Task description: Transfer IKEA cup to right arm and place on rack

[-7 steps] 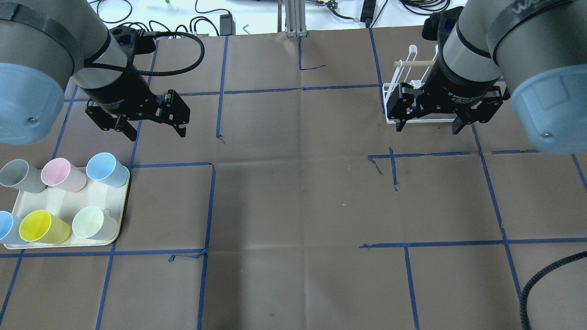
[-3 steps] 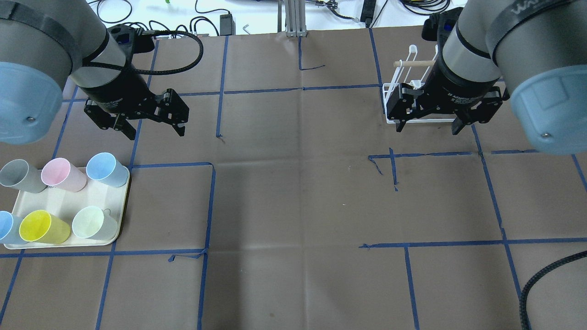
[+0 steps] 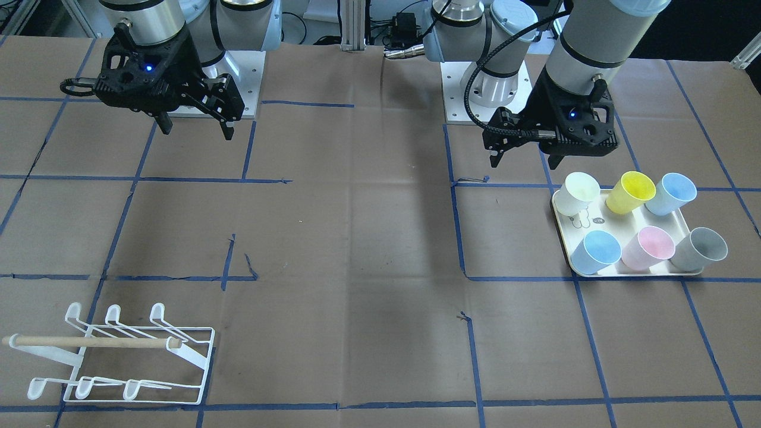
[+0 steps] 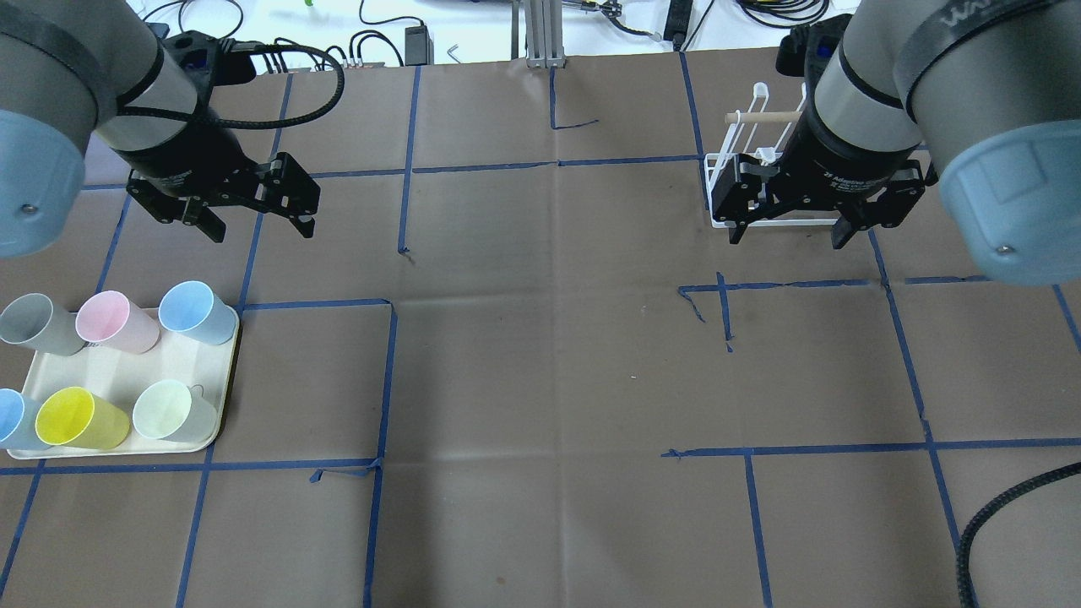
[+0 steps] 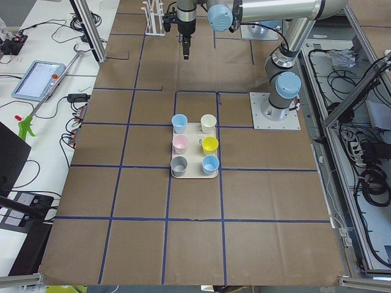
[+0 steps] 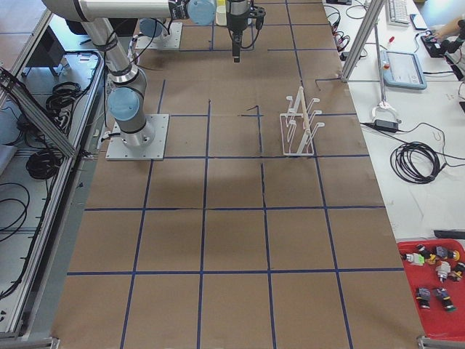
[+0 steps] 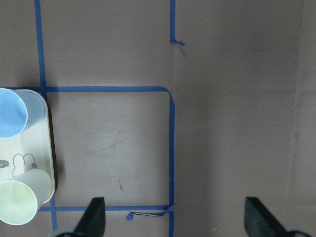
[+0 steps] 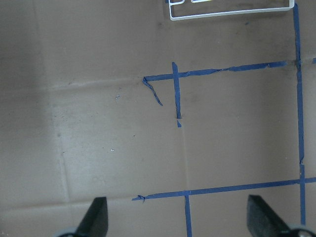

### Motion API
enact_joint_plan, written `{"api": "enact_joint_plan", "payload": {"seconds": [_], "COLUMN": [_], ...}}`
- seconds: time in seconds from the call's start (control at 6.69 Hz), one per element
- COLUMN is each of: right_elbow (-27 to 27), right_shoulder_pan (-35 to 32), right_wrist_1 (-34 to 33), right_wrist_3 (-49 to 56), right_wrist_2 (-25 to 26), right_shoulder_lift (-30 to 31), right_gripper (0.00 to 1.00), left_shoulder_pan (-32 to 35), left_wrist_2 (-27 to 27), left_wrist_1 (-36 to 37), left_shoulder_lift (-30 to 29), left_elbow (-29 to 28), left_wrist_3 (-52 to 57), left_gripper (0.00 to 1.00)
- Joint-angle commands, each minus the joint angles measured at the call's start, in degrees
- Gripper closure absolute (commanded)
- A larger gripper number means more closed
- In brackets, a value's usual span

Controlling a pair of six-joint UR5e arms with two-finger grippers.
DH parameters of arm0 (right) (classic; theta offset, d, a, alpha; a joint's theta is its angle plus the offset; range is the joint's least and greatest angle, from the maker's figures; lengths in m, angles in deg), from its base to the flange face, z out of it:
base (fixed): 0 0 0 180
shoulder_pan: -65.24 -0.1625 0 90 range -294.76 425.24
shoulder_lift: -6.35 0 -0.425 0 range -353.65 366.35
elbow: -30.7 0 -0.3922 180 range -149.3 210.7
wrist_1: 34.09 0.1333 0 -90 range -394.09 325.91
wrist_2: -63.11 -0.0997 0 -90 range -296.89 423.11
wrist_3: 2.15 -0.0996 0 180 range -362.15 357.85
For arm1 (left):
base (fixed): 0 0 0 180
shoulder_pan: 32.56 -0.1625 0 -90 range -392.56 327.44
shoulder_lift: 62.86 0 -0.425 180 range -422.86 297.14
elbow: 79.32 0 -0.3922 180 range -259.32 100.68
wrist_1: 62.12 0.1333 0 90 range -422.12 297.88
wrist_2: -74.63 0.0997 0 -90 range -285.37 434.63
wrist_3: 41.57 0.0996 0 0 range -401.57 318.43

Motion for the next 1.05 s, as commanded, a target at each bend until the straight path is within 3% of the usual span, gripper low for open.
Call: {"api": "enact_joint_plan", "payload": {"seconds": [0.0,0.3,0.9], "right_elbow": [0.0,0.0,0.0], "right_shoulder_pan": [0.04,0.04,0.04], "right_wrist_1": [0.01,0.01,-0.08], "right_wrist_3": [0.01,0.01,0.01], "right_wrist_2": [0.0,0.0,0.0], "right_shoulder_lift": [0.04,-0.05,0.03], "right_gripper": [0.0,0.0,0.0], "left_shoulder_pan": [-8.43,-14.0,-15.68], "left_wrist_2": [-0.03,0.06,1.63], "left_wrist_1": [0.48,0.31,3.01], "left_shoulder_lift": [-0.08,-0.35,-2.71], "left_elbow": [0.33,0.51,0.68], "left_wrist_3": [8.59,12.78,14.53], "left_gripper": [0.0,0.01,0.01]}}
